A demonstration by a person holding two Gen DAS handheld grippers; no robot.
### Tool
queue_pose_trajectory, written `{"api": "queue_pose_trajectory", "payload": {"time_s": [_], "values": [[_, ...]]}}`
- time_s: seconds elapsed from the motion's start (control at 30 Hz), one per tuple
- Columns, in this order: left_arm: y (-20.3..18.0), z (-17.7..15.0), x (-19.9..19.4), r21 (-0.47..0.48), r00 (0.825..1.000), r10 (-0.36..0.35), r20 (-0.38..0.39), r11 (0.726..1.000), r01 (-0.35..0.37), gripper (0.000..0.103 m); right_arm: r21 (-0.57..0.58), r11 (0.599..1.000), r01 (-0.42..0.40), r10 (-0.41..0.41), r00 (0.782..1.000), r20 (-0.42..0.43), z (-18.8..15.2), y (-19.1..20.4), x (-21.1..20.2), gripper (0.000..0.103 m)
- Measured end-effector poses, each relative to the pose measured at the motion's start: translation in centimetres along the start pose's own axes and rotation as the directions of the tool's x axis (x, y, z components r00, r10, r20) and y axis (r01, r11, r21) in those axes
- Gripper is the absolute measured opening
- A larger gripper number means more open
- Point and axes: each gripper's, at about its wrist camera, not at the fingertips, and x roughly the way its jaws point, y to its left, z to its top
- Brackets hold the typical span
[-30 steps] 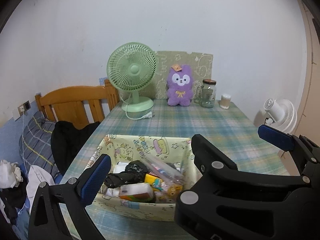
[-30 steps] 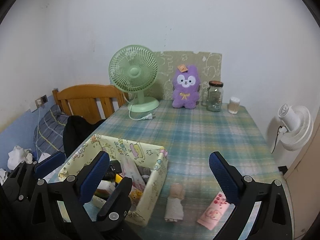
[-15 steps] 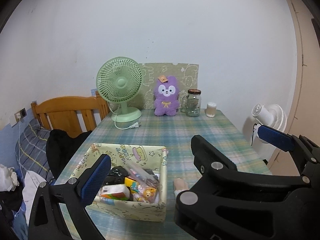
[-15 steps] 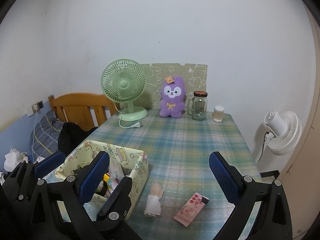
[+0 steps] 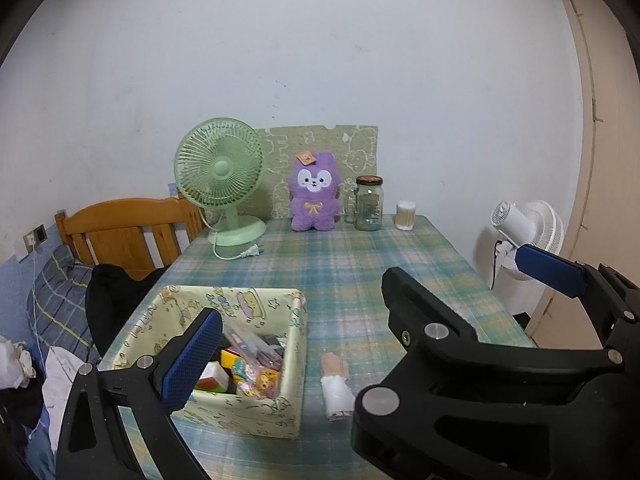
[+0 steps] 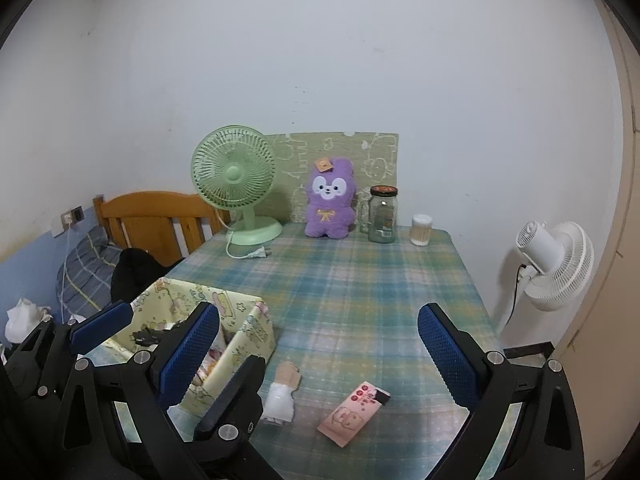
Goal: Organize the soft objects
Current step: 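Withdraw both open tools toward the white sock and pink card pack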
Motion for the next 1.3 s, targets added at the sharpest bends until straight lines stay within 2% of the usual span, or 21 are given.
{"api": "queue_pose_trajectory", "payload": {"time_s": [0.47, 0.83, 1.13, 1.3], "values": [[-2.3, -2.3, 2.7, -0.027, 0.997, -0.046, -0.059, 0.999, 0.044, 0.1, 0.032, 0.999, 0.038, -0.038, 0.999, -0.017, -2.6, -2.7, 1.4, 0.101], [-4.3, -4.1, 5.1, -0.001, 0.993, -0.07, -0.097, 0.998, 0.07, 0.099, 0.067, 0.997, 0.047, -0.042, 0.997, -0.066, -5.2, -5.1, 3.4, 0.1], [-4.6, -6.1, 7.5, -0.007, 0.987, -0.034, -0.158, 0.999, 0.034, 0.093, 0.077, 0.995, 0.071, -0.06, 0.988, -0.143, -7.5, -5.9, 6.0, 0.097], [-4.7, -6.9, 8.8, 0.003, 0.981, 0.007, -0.194, 1.0, -0.006, 0.085, 0.102, 0.992, 0.069, -0.048, 0.98, -0.193, -8.7, -6.3, 7.6, 0.096]]}}
